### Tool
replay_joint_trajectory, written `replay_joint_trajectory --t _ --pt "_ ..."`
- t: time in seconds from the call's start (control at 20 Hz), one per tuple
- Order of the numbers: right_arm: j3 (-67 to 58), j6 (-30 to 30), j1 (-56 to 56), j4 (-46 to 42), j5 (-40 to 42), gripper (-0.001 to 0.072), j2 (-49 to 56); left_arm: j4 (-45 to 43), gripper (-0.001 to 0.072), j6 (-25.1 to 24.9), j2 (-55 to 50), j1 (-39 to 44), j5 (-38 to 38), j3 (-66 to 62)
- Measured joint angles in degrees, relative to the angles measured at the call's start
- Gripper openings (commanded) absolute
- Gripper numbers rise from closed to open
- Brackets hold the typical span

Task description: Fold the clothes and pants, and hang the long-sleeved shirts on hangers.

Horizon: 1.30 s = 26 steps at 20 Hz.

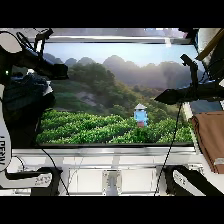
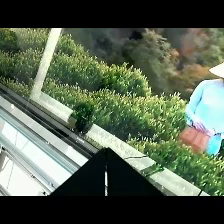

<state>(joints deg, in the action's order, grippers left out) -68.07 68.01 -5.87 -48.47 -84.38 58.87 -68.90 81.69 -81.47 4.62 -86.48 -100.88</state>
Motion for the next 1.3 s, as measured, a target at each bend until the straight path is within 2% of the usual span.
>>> replay_joint_trajectory --t 0.15,0.2,0.25,0.35,0.4,0.5,0.65,0.85,1.0,1.1,1.3 --pt "0.0 0.04 0.0 0.0 -0.04 0.0052 0.0 0.0 0.0012 0.02 0.02 0.0 0.0 0.0" --pt "0.0 0.09 0.0 0.0 -0.04 0.0052 0.0 0.0 0.0031 0.02 -0.07 0.0 0.09 0.0" --pt "0.02 0.09 0.0 0.0 0.0 0.0052 0.0 0.0 0.0161 -0.02 -0.24 0.0 0.63 0.0" --pt "0.0 0.09 0.0 0.0 0.81 0.0052 0.0 -1.51 0.0542 -1.33 -0.96 -0.17 2.16 0.0" --pt "0.0 0.09 0.0 0.0 1.44 0.0052 0.0 -4.2 0.0581 -2.01 -1.57 -0.5 3.37 0.0" --pt "0.0 0.09 0.0 0.0 3.02 0.0052 0.0 -14.01 0.058 -0.33 -2.95 -1.81 4.98 0.0" --pt "0.0 0.09 0.0 0.0 5.05 0.0052 0.0 -31.08 0.0579 5.75 -4.44 -7.23 6.38 0.0" --pt "0.0 0.09 0.0 0.0 7.52 0.0052 0.0 -40.48 0.0579 10.99 -4.66 -21.4 7.04 0.0" --pt "0.0 0.09 0.02 -0.04 9.22 0.0052 0.0 -37.38 0.0581 13.03 -5.22 -33.92 9.11 0.0" --pt "0.0 0.09 0.0 -0.04 9.79 0.0052 0.0 -30.88 0.0715 14.16 -6.12 -41.75 12.33 0.0" --pt "0.0 1.36 0.0 -0.04 10.54 0.0052 0.0 -19.45 0.0716 15.26 -9.05 -51.71 19.37 0.0"
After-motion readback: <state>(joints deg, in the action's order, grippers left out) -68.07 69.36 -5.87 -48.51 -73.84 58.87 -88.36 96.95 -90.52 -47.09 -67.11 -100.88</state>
